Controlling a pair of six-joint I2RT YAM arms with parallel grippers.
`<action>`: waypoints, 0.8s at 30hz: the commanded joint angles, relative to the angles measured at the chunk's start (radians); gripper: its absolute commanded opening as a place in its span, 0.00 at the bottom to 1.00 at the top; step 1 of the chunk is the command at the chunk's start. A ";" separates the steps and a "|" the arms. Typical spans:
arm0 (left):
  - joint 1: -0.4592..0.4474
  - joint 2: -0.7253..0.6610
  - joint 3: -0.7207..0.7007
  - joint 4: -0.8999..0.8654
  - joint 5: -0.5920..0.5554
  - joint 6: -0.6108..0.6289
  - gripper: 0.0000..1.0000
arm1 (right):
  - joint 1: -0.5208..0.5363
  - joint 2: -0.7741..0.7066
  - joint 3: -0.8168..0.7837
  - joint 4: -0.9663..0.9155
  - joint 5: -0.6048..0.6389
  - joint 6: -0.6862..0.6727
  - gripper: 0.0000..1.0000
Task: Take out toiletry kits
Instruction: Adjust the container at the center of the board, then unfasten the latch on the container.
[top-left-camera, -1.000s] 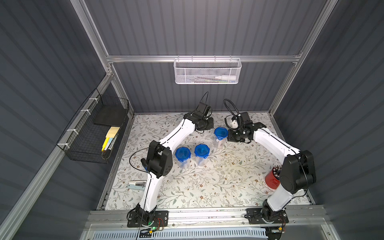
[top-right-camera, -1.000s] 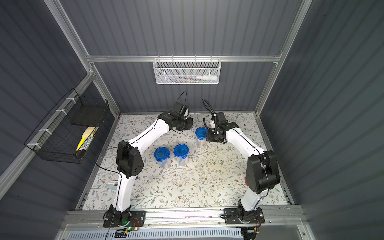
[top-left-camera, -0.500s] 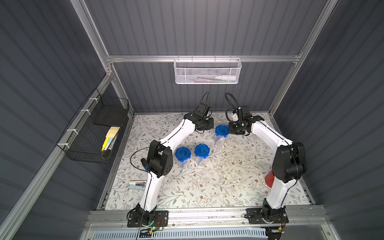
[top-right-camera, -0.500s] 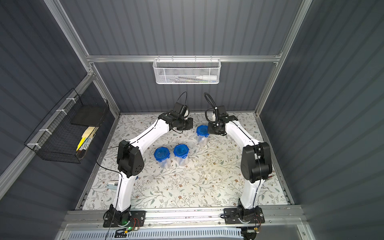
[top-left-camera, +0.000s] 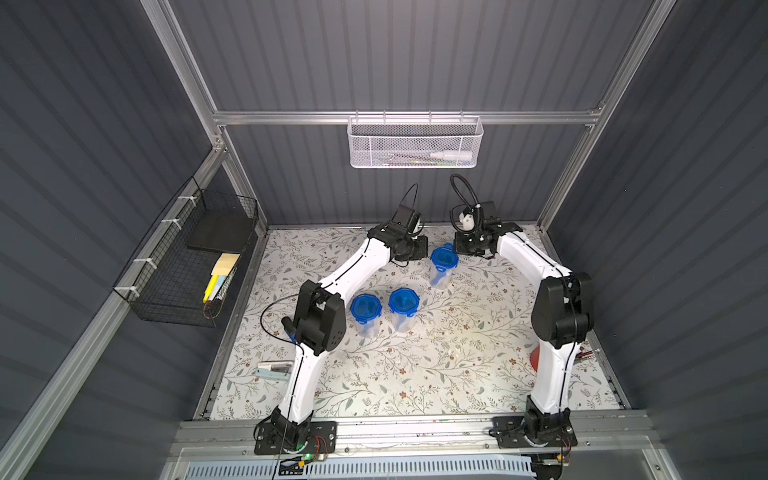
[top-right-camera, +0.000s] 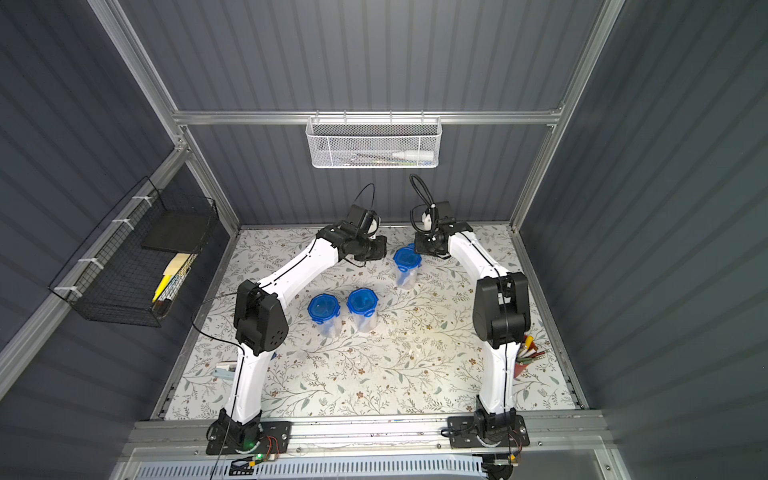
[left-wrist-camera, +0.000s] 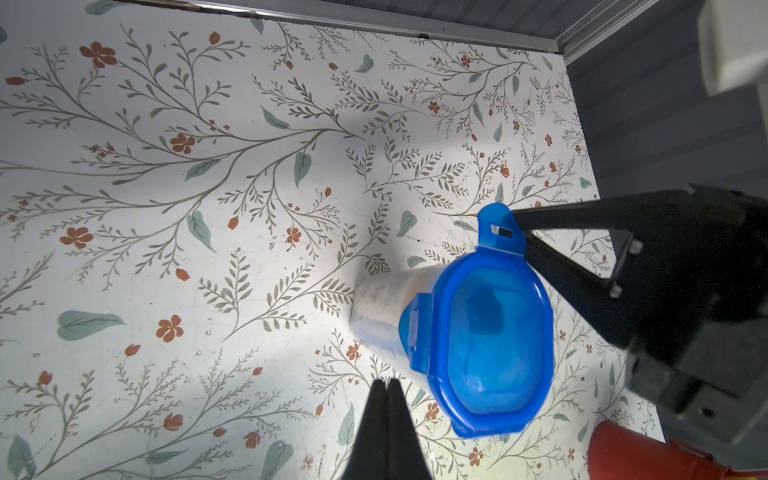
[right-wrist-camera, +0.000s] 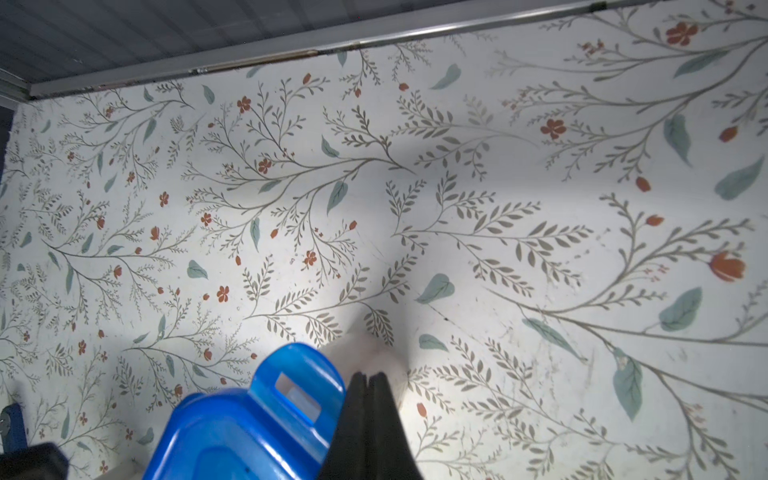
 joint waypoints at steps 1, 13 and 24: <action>-0.020 0.019 0.064 -0.011 0.017 0.030 0.00 | -0.014 -0.013 0.021 0.027 -0.043 0.003 0.00; -0.087 0.079 0.148 -0.009 0.055 0.059 0.00 | -0.143 -0.283 -0.440 0.305 -0.356 0.183 0.12; -0.087 0.154 0.149 0.016 0.079 0.042 0.00 | -0.167 -0.328 -0.702 0.683 -0.623 0.394 0.32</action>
